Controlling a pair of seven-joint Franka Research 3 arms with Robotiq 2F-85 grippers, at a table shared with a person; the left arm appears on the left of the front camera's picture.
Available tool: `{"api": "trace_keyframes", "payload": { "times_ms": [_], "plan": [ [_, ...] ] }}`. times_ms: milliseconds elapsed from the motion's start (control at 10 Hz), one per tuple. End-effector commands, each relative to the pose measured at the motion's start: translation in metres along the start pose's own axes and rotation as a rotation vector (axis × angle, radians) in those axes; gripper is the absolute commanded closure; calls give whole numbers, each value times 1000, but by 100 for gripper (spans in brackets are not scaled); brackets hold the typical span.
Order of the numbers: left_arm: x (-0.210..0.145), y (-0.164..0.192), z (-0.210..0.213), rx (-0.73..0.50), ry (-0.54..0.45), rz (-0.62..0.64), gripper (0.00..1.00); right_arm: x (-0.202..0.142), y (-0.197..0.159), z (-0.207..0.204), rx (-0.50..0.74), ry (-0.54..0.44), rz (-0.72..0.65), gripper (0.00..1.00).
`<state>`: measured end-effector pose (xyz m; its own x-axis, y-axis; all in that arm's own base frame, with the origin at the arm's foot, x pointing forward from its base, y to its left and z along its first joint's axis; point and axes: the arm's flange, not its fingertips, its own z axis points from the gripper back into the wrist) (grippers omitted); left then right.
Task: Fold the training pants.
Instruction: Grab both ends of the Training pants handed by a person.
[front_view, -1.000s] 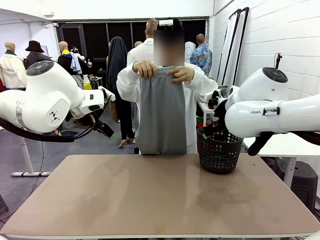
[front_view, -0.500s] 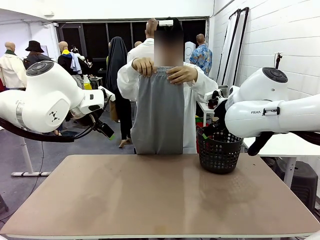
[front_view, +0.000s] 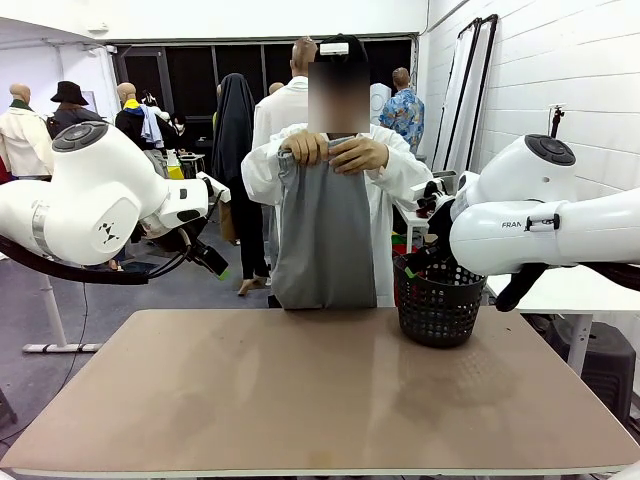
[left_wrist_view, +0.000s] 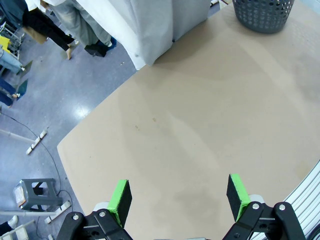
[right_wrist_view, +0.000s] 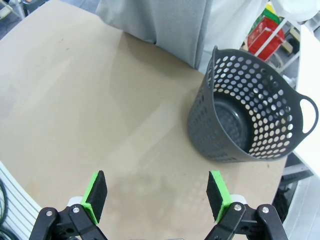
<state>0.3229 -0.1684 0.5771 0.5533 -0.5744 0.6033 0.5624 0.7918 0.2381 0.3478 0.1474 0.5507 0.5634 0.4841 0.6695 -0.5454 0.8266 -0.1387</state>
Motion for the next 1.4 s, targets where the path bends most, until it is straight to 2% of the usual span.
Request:
{"api": "trace_keyframes", "payload": {
  "times_ms": [0, 1300],
  "plan": [
    [-1, 1, 0, -6, -4, -9, 0, 0, 0, 0, 0, 0, 1, 0],
    [-1, 1, 0, -6, -4, -9, 0, 0, 0, 0, 0, 0, 1, 0]
  ]
}}
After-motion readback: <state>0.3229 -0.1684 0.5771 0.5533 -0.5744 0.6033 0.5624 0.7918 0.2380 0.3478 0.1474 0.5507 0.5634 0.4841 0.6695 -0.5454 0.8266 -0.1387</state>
